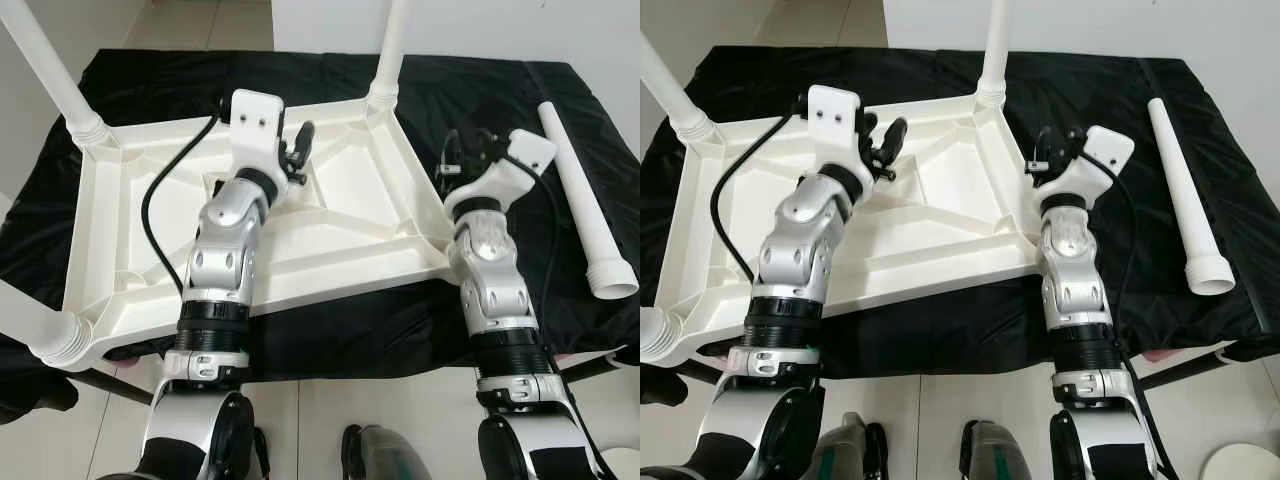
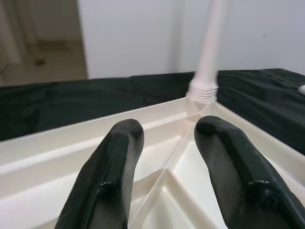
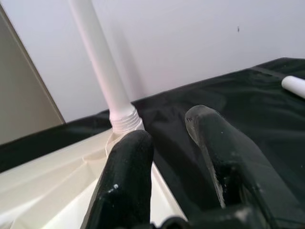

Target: Building children table

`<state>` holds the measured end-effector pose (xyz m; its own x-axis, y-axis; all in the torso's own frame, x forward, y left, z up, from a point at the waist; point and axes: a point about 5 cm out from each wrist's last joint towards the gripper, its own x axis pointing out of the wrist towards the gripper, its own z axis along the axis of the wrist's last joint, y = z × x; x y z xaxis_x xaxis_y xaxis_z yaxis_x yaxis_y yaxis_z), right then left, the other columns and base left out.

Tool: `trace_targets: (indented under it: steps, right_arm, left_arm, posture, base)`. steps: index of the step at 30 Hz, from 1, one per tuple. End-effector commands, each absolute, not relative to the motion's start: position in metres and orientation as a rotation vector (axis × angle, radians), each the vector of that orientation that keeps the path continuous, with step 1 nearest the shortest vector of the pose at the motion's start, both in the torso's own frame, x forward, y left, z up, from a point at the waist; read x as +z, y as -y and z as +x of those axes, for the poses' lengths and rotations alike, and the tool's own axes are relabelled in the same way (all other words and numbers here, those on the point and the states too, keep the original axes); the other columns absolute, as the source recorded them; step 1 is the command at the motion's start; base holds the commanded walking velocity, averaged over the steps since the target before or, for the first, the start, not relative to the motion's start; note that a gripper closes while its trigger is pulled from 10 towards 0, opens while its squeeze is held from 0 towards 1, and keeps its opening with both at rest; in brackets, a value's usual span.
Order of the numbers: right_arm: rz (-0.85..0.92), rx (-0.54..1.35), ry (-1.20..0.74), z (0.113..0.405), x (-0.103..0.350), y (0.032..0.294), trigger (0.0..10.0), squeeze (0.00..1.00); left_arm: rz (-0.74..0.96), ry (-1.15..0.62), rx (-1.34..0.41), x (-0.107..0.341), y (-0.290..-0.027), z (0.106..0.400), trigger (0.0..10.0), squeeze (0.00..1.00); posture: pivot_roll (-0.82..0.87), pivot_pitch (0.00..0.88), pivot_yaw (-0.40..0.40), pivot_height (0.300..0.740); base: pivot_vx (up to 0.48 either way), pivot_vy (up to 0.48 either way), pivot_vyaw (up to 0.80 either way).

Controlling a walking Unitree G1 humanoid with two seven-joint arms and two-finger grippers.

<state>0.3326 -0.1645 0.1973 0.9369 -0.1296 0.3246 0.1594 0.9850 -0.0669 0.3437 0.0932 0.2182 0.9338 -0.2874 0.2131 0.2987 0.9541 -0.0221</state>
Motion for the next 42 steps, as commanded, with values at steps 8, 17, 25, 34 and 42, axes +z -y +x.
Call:
trace_targets:
  steps: [8,17,25,34,42]
  right_arm:
    - [-0.130,-0.063,0.394,0.317,0.187,0.156,10.0,0.00]
    - [-0.134,-0.046,0.387,0.319,0.185,0.151,10.0,0.00]
    - [-0.135,-0.016,0.394,0.321,0.183,0.146,10.0,0.00]
    - [-0.127,-0.011,0.400,0.323,0.185,0.146,10.0,0.00]
    - [-0.126,-0.010,0.406,0.323,0.186,0.146,10.0,0.00]
  left_arm:
    - [-0.107,0.275,-0.142,0.206,-0.096,0.325,10.0,0.00]
    - [-0.059,0.253,-0.123,0.199,-0.097,0.322,10.0,0.00]
    - [-0.046,0.256,-0.128,0.197,-0.100,0.320,10.0,0.00]
    - [-0.030,0.259,-0.129,0.198,-0.101,0.319,10.0,0.00]
    - [-0.029,0.255,-0.134,0.197,-0.100,0.319,10.0,0.00]
  posture:
    - [-0.16,0.032,-0.002,0.740]
    - [-0.14,0.010,-0.011,0.740]
    - [-0.13,0.000,-0.023,0.740]
    - [-0.12,0.000,-0.024,0.740]
    - [-0.12,0.000,-0.024,0.740]
  base:
    - [0.000,0.000,0.00]
    - [0.000,0.000,0.00]
    - [0.000,-0.219,0.00]
    - [0.000,-0.355,0.00]
    - [0.000,-0.389,0.00]
